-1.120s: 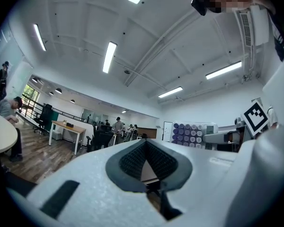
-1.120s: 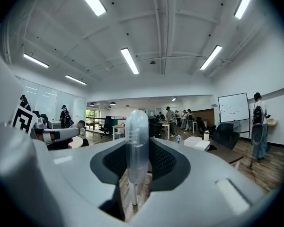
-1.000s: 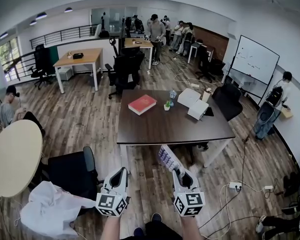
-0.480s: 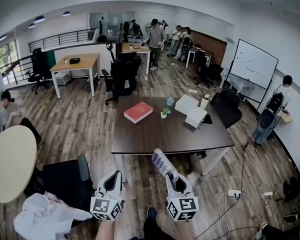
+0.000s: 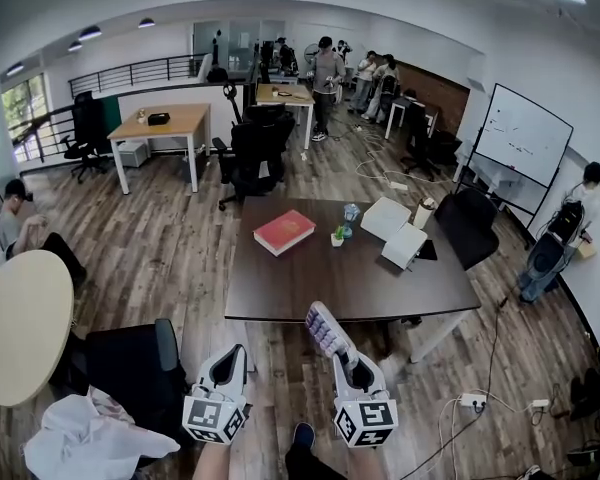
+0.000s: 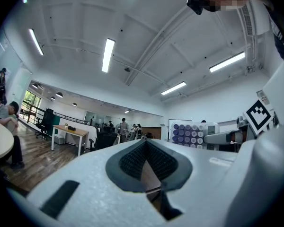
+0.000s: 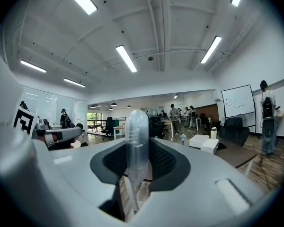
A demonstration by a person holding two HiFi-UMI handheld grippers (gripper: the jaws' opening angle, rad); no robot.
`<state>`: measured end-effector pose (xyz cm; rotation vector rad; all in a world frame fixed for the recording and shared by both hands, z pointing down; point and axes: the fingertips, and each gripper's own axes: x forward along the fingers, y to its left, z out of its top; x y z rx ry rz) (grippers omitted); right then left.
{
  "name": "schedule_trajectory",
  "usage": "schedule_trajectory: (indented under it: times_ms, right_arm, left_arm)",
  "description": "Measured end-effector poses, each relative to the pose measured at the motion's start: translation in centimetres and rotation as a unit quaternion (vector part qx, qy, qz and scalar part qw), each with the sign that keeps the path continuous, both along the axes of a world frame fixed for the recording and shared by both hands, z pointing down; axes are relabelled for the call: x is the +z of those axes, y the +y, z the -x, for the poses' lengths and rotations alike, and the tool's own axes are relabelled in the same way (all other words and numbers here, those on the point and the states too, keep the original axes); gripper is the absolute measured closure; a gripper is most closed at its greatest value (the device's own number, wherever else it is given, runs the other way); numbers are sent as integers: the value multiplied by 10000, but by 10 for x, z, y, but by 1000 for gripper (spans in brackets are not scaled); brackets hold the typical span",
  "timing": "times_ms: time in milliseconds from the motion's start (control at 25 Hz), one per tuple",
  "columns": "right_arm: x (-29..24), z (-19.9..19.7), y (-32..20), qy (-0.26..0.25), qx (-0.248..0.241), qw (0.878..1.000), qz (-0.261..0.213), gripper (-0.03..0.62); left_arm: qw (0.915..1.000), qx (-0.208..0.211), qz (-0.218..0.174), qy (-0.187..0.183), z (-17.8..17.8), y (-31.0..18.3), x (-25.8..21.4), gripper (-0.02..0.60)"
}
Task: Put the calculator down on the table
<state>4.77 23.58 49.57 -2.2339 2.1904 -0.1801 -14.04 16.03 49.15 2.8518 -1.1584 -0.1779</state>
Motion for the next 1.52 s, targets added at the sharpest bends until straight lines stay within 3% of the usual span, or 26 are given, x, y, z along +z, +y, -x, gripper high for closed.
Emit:
schedule_trajectory:
  times_ms: [240, 760, 1200, 1520]
  right_arm:
    - [14, -11, -26, -63, -54, 9999, 114, 479]
    - [-3, -58, -126, -166, -322, 9993, 73, 479]
    - [-5, -116, -205, -202, -698, 9973, -80, 479]
    - [19, -132, -239, -355, -862, 9954, 205, 479]
  left_arm:
    - [9998, -90, 181, -46, -8, -27, 16, 586]
    - [9997, -204, 147, -45, -54, -112, -9, 586]
    - [9978, -611, -249, 13, -110, -175, -18, 586]
    - [9945, -1032, -139, -77, -107, -204, -11, 586]
